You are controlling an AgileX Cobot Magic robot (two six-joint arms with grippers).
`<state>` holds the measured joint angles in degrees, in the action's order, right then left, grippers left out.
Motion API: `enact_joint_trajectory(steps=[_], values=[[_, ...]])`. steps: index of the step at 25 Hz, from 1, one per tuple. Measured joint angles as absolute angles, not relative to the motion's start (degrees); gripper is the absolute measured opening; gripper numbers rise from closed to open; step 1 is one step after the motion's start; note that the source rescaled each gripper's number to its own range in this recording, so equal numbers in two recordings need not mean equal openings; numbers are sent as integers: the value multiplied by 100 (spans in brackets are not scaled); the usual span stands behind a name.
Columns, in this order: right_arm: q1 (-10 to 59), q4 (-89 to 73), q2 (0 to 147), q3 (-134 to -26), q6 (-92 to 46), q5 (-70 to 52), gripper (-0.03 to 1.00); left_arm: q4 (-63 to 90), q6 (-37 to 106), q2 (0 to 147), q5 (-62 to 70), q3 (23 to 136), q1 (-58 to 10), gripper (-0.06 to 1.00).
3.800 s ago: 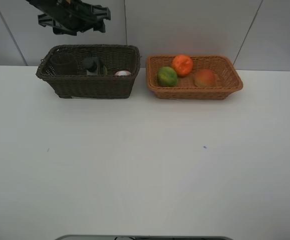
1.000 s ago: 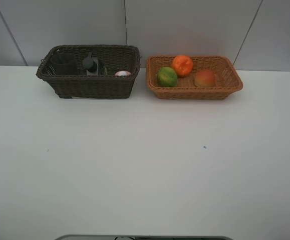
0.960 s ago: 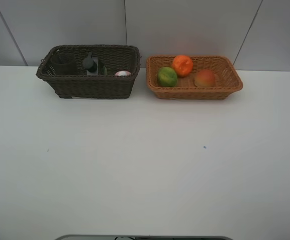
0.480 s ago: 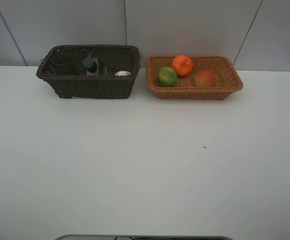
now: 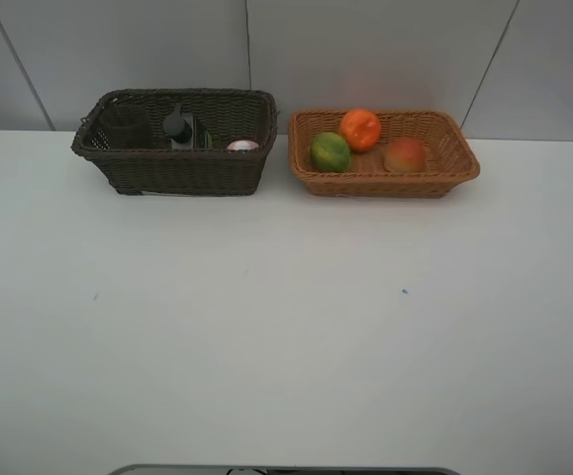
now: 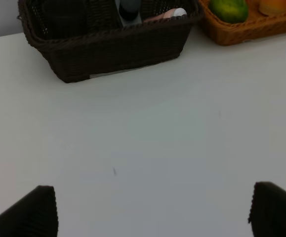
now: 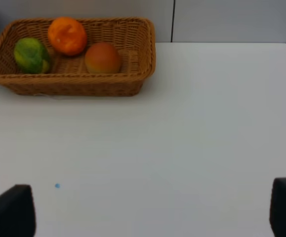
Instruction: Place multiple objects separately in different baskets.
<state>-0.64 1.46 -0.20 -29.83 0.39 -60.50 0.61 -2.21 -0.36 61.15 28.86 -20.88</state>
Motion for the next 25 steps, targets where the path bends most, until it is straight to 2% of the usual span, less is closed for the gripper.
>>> enact_joint_trajectory(steps=[16,19,25], values=[[-64,146,-20,-2983,39,-6050,100,60,-97,-42,6115,2886,-2064,100],[-64,146,-20,-2983,39,-6050,100,56,-97,-42,6115,2886,-1819,100],[-64,146,-20,-2983,39,-6050,100,41,-97,-42,6115,2886,-835,100]])
